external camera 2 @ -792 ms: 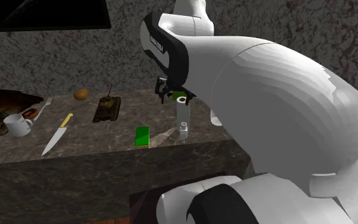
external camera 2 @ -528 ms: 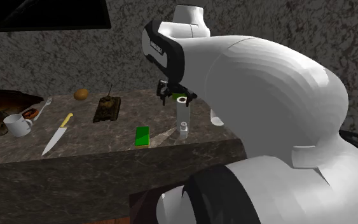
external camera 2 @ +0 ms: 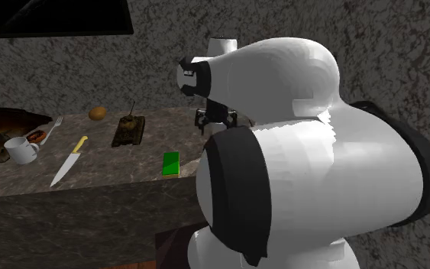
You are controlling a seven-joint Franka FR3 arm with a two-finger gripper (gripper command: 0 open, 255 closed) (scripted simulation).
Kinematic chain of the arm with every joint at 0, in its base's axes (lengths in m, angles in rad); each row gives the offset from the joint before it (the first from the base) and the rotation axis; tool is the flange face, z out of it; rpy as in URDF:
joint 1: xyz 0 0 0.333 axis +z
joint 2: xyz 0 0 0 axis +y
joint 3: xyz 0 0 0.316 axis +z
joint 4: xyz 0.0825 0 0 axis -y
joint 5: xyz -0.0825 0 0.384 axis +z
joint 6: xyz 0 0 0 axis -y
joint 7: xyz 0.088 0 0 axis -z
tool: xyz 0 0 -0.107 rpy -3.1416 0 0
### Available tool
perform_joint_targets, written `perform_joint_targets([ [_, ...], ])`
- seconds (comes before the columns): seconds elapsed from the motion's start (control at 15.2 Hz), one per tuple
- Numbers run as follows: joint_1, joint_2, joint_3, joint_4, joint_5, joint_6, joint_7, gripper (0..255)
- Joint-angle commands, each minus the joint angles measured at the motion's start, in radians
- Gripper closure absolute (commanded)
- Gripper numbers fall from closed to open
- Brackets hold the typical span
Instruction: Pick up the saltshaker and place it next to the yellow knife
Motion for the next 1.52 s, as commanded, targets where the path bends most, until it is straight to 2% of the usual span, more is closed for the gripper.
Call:
perform_joint_targets([
  [0.0, -0.008, 0.067, -0.009, -0.010, -0.013, 0.070, -0.008, 0],
  [0.46, -0.028, 0.290, -0.026, 0.025, -0.046, 0.235, -0.012, 0],
  [0.92, -0.027, 0.348, -0.029, -0.026, -0.039, 0.344, -0.017, 0],
  [1.45, -0.027, 0.348, -0.029, -0.026, -0.039, 0.344, -0.017, 0],
])
